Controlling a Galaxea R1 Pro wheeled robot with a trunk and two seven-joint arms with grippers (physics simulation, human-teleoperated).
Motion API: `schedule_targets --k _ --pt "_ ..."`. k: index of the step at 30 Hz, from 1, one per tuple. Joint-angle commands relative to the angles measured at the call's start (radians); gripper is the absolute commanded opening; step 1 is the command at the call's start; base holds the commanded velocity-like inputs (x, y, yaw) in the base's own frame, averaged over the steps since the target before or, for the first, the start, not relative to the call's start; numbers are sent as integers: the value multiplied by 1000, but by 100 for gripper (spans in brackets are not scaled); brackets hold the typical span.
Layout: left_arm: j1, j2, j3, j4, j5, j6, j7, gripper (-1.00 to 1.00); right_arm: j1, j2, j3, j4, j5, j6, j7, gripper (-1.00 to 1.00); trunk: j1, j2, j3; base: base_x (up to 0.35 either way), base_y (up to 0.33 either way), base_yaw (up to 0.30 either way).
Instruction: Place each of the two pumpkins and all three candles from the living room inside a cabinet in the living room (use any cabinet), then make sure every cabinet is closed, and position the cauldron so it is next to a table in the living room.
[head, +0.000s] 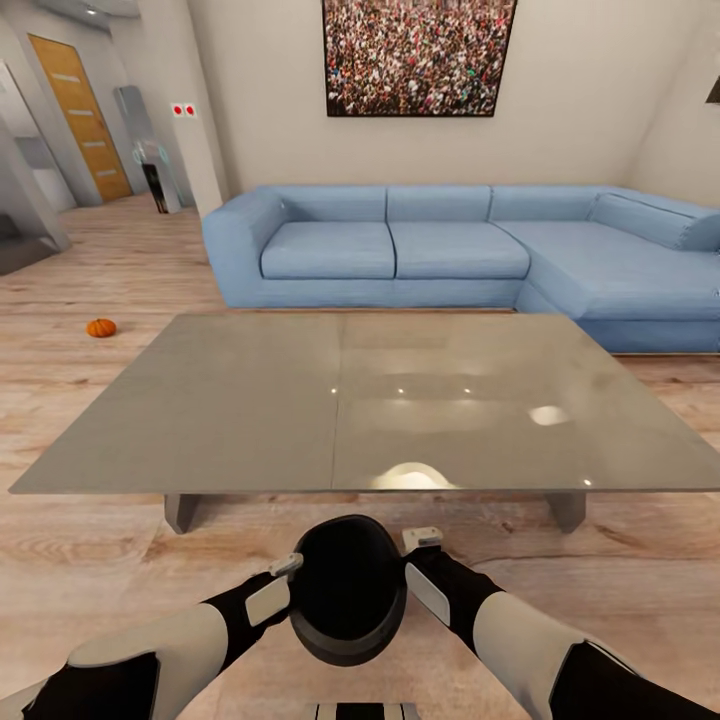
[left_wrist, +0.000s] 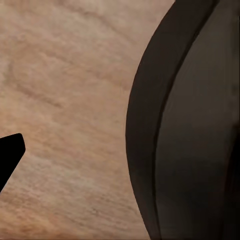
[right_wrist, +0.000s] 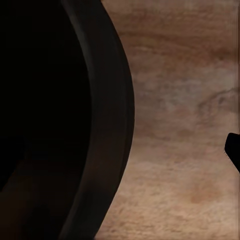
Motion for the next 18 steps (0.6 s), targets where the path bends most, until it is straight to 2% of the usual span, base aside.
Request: schedule_targets --k 1,4,11,18 --pt "0 0 3 0 0 0 0 100 0 0 0 0 0 1 0 100 0 0 4 0 0 0" --pt "-1 0 6 0 0 1 0 100 0 0 0 -1 0 2 0 100 -12 21 13 0 0 0" --pt "-1 16 9 0 0 2 2 100 0 0 -1 -2 0 2 -1 100 -12 21 13 -11 2 0" --pt "-1 17 9 -3 1 2 0 100 0 0 -2 -2 0 3 -2 100 -12 21 13 -258 82 0"
